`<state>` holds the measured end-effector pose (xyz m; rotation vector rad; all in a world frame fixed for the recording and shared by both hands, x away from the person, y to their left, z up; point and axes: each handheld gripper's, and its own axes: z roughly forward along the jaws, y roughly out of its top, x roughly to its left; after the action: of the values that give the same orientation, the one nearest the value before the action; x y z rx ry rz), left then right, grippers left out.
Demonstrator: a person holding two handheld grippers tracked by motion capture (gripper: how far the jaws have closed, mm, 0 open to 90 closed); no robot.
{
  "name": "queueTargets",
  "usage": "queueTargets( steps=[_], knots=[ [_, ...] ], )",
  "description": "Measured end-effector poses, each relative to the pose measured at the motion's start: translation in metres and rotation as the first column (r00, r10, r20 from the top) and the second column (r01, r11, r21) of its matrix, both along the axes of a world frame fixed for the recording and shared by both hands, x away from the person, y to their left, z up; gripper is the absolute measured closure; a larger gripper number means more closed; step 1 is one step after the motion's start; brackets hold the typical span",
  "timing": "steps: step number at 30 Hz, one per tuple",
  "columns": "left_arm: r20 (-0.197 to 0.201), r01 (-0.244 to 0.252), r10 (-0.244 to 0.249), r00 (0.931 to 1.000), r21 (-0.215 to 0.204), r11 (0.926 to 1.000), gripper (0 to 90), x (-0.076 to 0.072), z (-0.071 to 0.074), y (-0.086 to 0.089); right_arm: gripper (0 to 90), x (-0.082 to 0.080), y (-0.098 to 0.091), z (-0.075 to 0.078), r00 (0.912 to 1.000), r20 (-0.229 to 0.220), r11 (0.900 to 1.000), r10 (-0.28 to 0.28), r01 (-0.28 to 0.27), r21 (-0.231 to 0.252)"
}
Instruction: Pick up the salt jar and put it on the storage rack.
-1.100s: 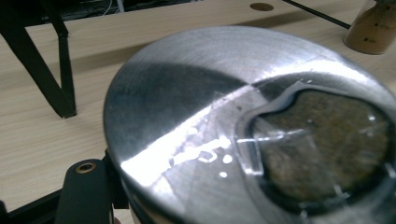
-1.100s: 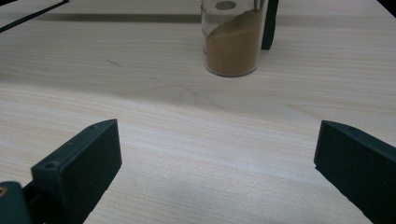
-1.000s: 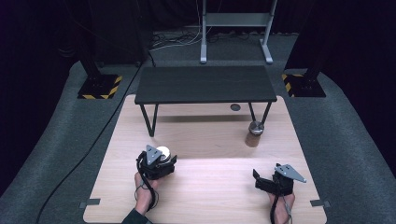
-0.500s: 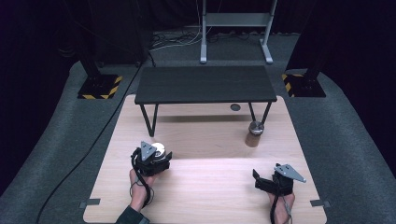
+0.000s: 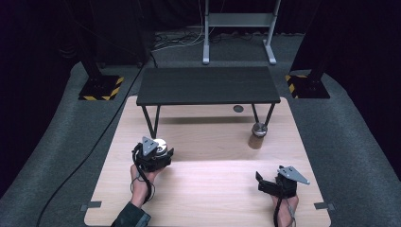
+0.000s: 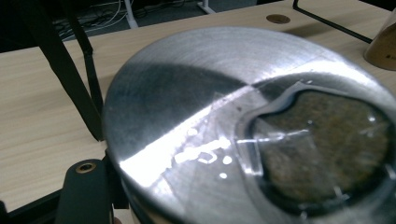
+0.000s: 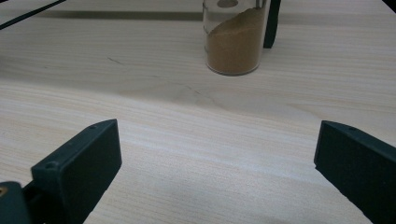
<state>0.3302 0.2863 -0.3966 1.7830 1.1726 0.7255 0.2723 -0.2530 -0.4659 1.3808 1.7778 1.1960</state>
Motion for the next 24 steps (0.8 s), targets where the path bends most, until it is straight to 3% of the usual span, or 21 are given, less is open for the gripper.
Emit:
queueTargets(
  steps=[24],
  knots=[
    [-0.001, -0.003, 0.003, 1.0, 0.004, 1.0, 30.8, 0.026, 0.02, 0.012, 0.0, 0.0, -0.001, 0.0, 1.0, 0.0, 1.0, 0.002, -0.002, 0.003]
  ],
)
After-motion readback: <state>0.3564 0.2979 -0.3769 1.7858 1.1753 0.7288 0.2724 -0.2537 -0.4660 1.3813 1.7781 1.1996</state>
